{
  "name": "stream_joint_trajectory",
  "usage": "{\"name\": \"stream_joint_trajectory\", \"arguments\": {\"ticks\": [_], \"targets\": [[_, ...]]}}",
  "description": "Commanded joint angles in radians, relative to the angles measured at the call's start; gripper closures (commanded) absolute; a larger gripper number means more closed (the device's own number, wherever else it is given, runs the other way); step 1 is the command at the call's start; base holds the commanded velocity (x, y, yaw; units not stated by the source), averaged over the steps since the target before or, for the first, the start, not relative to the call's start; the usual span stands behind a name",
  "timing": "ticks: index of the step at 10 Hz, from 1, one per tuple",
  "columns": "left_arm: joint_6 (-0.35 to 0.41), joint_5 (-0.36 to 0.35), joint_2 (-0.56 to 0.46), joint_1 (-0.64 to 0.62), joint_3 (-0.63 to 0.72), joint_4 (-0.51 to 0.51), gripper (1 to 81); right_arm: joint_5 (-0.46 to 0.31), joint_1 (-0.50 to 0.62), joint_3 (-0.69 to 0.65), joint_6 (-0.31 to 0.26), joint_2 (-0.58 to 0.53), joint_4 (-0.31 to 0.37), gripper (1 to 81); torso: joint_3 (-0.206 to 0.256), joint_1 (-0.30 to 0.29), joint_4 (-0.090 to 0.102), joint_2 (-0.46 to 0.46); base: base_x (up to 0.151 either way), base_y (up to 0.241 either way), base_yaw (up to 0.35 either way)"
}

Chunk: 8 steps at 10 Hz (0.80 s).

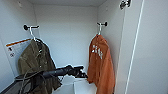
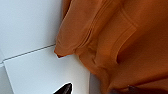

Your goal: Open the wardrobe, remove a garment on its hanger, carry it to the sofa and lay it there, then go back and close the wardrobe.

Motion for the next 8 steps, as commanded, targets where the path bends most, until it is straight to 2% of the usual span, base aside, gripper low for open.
{"name": "stream_joint_trajectory", "arguments": {"ticks": [1, 2, 3, 4, 5, 8], "targets": [[-0.149, 0.003, 0.002, -0.343, 0.043, -0.082, 1.0, -0.033, 0.046, -0.001, 0.006, -0.004, 0.003, 1.0, 0.000, 0.000, 0.000, 0.000, 0.000, 0.000, 0.000], [-0.190, -0.003, 0.012, -0.390, 0.036, -0.093, 1.0, -0.033, 0.042, -0.001, 0.006, 0.000, 0.001, 1.0, 0.000, 0.000, 0.000, 0.000, 0.000, 0.000, 0.000], [-0.253, -0.041, 0.013, -0.425, 0.033, -0.091, 1.0, -0.033, 0.040, -0.001, 0.006, 0.003, 0.001, 1.0, 0.000, 0.000, 0.000, 0.000, 0.000, 0.000, 0.000], [-0.311, -0.118, 0.012, -0.449, 0.030, -0.088, 1.0, -0.033, 0.039, -0.001, 0.006, 0.006, 0.001, 1.0, 0.000, 0.000, 0.000, 0.000, 0.000, 0.000, 0.000], [-0.353, -0.142, 0.021, -0.474, 0.005, -0.091, 1.0, -0.033, 0.039, -0.001, 0.006, 0.006, 0.001, 1.0, 0.000, 0.000, 0.000, 0.001, 0.000, 0.000, 0.000], [-0.449, -0.164, 0.078, -0.589, -0.071, -0.093, 1.0, -0.032, 0.026, 0.001, 0.006, 0.010, -0.001, 1.0, -0.001, 0.000, 0.000, 0.001, 0.000, 0.000, 0.000]]}}
